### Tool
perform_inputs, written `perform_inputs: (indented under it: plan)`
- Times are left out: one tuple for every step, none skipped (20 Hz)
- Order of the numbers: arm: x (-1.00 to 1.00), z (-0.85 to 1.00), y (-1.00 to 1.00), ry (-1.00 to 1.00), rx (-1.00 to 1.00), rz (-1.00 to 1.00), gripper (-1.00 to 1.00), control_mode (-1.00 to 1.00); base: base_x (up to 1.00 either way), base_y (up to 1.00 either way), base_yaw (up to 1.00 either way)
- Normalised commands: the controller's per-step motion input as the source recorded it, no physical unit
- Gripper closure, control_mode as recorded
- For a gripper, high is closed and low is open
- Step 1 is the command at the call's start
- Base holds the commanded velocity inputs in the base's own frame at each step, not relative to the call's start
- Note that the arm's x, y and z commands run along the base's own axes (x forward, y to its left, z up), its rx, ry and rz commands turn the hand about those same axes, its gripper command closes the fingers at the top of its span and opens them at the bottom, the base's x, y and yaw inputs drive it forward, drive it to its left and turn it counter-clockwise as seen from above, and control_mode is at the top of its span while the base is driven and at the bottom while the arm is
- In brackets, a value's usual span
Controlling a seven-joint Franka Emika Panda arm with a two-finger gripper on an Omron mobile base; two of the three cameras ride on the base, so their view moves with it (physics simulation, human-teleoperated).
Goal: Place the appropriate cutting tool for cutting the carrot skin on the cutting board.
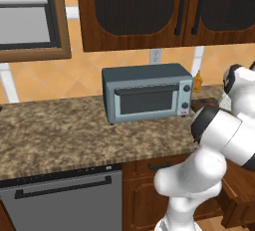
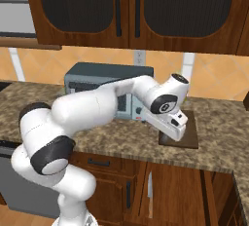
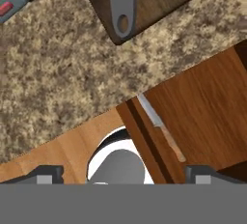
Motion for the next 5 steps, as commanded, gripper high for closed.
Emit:
perform_inputs:
  plan:
    - [-0.59, 0.26, 0.68, 0.02, -0.03, -0.06, -1.0, -1.0, 0.0, 0.0, 0.0]
    - [-0.58, 0.25, 0.72, 0.03, -0.03, -0.06, -1.0, -1.0, 0.0, 0.0, 0.0]
    - [-0.52, 0.2, 0.77, 0.04, -0.05, -0.05, -1.0, -1.0, 0.0, 0.0, 0.0]
    - [-0.5, 0.19, 0.81, 0.03, -0.05, -0.05, -1.0, -1.0, 0.0, 0.0, 0.0]
    - [-0.46, 0.15, 0.85, 0.05, -0.06, -0.03, -1.0, -1.0, 0.0, 0.0, 0.0]
